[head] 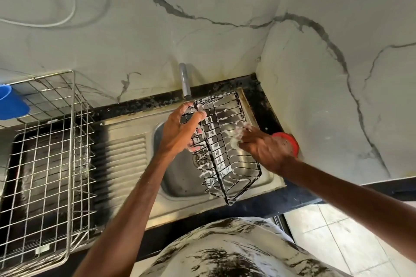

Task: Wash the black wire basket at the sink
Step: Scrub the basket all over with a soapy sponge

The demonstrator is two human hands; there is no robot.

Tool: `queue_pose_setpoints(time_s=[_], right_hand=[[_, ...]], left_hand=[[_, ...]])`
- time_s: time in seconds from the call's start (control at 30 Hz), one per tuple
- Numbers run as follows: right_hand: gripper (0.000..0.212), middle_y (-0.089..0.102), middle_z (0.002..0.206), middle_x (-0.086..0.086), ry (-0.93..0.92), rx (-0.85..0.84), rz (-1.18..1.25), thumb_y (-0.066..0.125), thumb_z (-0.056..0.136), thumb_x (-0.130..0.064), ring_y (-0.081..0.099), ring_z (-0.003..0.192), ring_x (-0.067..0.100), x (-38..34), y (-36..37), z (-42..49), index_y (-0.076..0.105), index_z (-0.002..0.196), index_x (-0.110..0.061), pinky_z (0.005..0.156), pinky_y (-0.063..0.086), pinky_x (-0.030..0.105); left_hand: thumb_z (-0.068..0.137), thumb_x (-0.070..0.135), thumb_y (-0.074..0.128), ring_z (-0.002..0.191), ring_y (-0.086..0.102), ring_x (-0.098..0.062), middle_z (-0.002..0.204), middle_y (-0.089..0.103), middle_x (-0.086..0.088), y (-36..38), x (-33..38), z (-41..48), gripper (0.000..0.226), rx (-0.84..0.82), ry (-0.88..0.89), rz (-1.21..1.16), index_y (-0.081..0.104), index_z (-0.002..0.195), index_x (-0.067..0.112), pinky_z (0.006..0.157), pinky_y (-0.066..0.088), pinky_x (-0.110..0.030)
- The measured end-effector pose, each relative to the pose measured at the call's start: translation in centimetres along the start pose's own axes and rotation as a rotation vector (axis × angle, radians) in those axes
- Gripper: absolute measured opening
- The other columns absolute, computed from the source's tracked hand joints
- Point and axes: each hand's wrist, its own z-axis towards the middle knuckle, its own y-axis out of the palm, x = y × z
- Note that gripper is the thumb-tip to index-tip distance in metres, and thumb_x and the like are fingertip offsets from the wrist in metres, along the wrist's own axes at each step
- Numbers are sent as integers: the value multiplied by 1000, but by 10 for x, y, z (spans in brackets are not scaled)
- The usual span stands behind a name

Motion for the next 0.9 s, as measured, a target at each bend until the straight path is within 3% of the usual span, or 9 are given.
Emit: queue_pose_setpoints(time_s=[0.1, 0.17, 0.27, 0.33, 0.47, 0.6, 0.7, 0.8, 0.9], right_hand=[[57, 72, 124, 6, -69, -231, -206, 82, 60, 7, 62, 126, 29, -6, 1, -11, 77, 112, -16, 128, -2, 36], [61, 75, 118, -1, -83, -326, -266, 89, 49, -4, 66, 120, 21, -11, -2, -16, 80, 105, -24, 121, 19, 40], [53, 78, 105, 6, -28, -375, -67, 92, 53, 0, 73, 105, 27, -13, 8, -31, 79, 99, -23, 82, 61, 40], [47, 77, 99, 12, 102, -405, 24, 85, 65, 4, 76, 92, 33, -13, 17, -37, 76, 104, -20, 56, 63, 39], [39, 72, 112, 14, 252, -387, 194, 65, 90, -1, 73, 97, 31, -28, 24, -29, 67, 124, -20, 75, 62, 42], [41, 72, 102, 14, 385, -289, 205, 78, 74, 7, 72, 88, 31, -50, 30, -20, 73, 110, -13, 73, 61, 41], [39, 65, 124, 8, 417, -346, 225, 59, 91, 3, 65, 111, 24, -65, 28, -17, 63, 126, -14, 100, 51, 37], [36, 68, 123, 11, 435, -331, 419, 56, 91, 7, 66, 110, 26, -78, 29, -19, 68, 122, -7, 88, 55, 29], [33, 72, 99, 15, 334, -240, 542, 63, 74, 15, 69, 91, 35, -88, 30, -29, 73, 100, -1, 70, 53, 31]], left_hand=[[88, 64, 67, 88, 77, -15, 107, 63, 28, -2, -1, 1, 74, 15, 2, -29, 43, 152, 37, 64, 65, -51], [77, 76, 66, 91, 78, -22, 120, 60, 24, -4, -5, 2, 88, 20, 4, -70, 40, 153, 40, 65, 65, -53], [89, 55, 66, 91, 77, -26, 135, 50, 20, -8, -4, 1, 67, 7, 18, -114, 35, 148, 50, 63, 65, -44], [102, 31, 62, 83, 77, -16, 124, 52, 23, -9, -6, 3, 50, -28, 37, -162, 36, 142, 46, 57, 62, -31], [95, 34, 62, 77, 78, -15, 95, 76, 23, -9, -14, 5, 55, -145, 32, -184, 42, 145, 37, 64, 64, -38], [75, 48, 67, 79, 79, -22, 102, 77, 24, -10, -18, 4, 78, -243, 54, -166, 39, 148, 40, 72, 65, -42], [71, 52, 68, 84, 79, -23, 104, 78, 18, -11, -22, 5, 77, -285, 69, -183, 40, 142, 44, 75, 64, -45], [70, 52, 71, 88, 78, -22, 109, 79, 6, -10, -23, 5, 75, -298, 73, -215, 40, 137, 46, 78, 64, -50], [68, 51, 71, 91, 78, -24, 113, 79, -1, -11, -21, 4, 75, -312, 86, -237, 39, 136, 46, 78, 64, -51]])
